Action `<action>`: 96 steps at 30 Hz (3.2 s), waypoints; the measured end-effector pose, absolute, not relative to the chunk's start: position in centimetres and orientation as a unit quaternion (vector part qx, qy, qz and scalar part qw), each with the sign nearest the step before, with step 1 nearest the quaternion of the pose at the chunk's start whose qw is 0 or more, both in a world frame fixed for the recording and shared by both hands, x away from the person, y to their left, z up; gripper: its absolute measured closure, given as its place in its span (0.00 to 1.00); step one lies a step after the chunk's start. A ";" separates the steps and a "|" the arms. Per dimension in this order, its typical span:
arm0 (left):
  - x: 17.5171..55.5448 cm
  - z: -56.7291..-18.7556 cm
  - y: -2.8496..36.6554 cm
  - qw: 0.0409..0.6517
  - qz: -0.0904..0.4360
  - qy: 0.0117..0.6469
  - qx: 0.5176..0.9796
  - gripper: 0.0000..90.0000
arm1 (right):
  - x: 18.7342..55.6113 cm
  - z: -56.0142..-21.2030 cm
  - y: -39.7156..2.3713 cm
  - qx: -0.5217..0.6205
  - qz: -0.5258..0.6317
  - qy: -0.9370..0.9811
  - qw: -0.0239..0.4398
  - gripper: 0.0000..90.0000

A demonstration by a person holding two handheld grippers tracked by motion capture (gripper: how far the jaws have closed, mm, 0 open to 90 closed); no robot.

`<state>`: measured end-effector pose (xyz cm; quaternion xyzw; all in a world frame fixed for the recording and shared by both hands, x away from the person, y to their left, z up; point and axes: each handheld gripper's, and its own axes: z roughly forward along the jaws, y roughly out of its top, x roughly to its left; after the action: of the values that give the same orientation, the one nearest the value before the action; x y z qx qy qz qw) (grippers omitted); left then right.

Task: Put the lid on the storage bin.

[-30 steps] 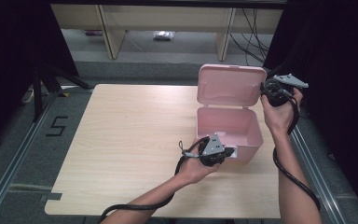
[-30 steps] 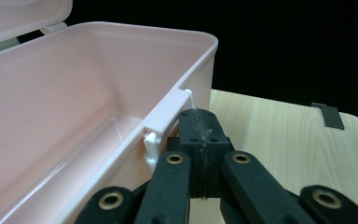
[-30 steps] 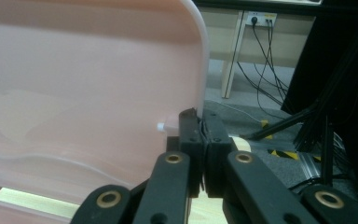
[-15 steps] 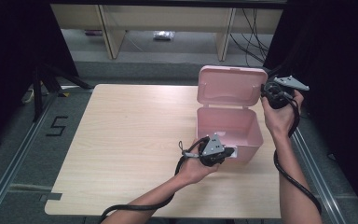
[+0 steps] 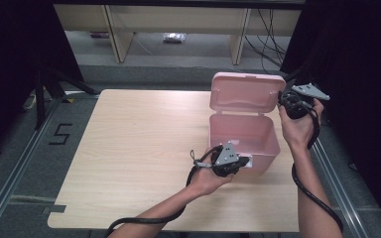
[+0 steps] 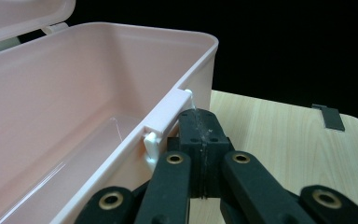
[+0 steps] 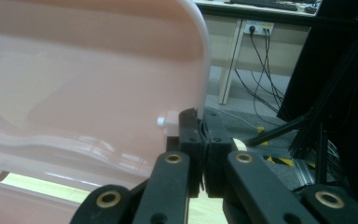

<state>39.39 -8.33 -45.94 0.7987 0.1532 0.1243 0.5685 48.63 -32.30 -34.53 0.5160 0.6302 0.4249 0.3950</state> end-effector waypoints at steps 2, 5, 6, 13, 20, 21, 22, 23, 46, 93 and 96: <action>39.4 -45.9 -8.3 0.569 0.124 0.154 0.798 1.00 | 48.6 -34.5 -32.3 0.514 0.423 0.630 0.399 1.00; 39.4 -45.9 -8.3 0.569 0.124 0.155 0.798 1.00 | 48.5 -34.6 -32.3 0.514 0.425 0.629 0.399 1.00; 39.4 -46.0 -8.3 0.569 0.123 0.155 0.798 1.00 | 48.4 -34.6 -32.2 0.520 0.424 0.628 0.395 1.00; 39.4 -45.9 -8.4 0.568 0.124 0.154 0.799 1.00 | 48.1 -34.8 -32.4 0.507 0.427 0.628 0.409 1.00; 39.4 -45.9 -8.4 0.568 0.125 0.153 0.799 1.00 | 47.8 -34.8 -32.3 0.513 0.425 0.628 0.402 1.00; 39.4 -45.9 -8.4 0.568 0.124 0.153 0.799 1.00 | 47.8 -34.8 -32.4 0.508 0.423 0.633 0.404 1.00; 39.4 -45.9 -8.4 0.568 0.124 0.154 0.799 1.00 | 47.8 -34.8 -32.4 0.507 0.423 0.632 0.406 1.00; 39.4 -45.9 -8.4 0.568 0.124 0.153 0.799 1.00 | 47.8 -34.8 -32.4 0.507 0.424 0.631 0.407 0.99; 39.4 -45.9 -8.4 0.567 0.122 0.154 0.800 1.00 | 46.9 -35.0 -32.2 0.505 0.422 0.631 0.411 0.99; 39.4 -45.8 -8.4 0.565 0.123 0.153 0.801 1.00 | 45.1 -35.9 -32.0 0.499 0.422 0.630 0.421 0.99; 39.4 -45.8 -8.4 0.564 0.124 0.152 0.802 1.00 | 45.0 -35.9 -32.0 0.500 0.423 0.628 0.420 0.99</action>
<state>39.41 -8.42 -45.79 0.8020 0.1521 0.1239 0.5642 45.01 -31.96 -35.95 0.5005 0.6280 0.4226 0.4202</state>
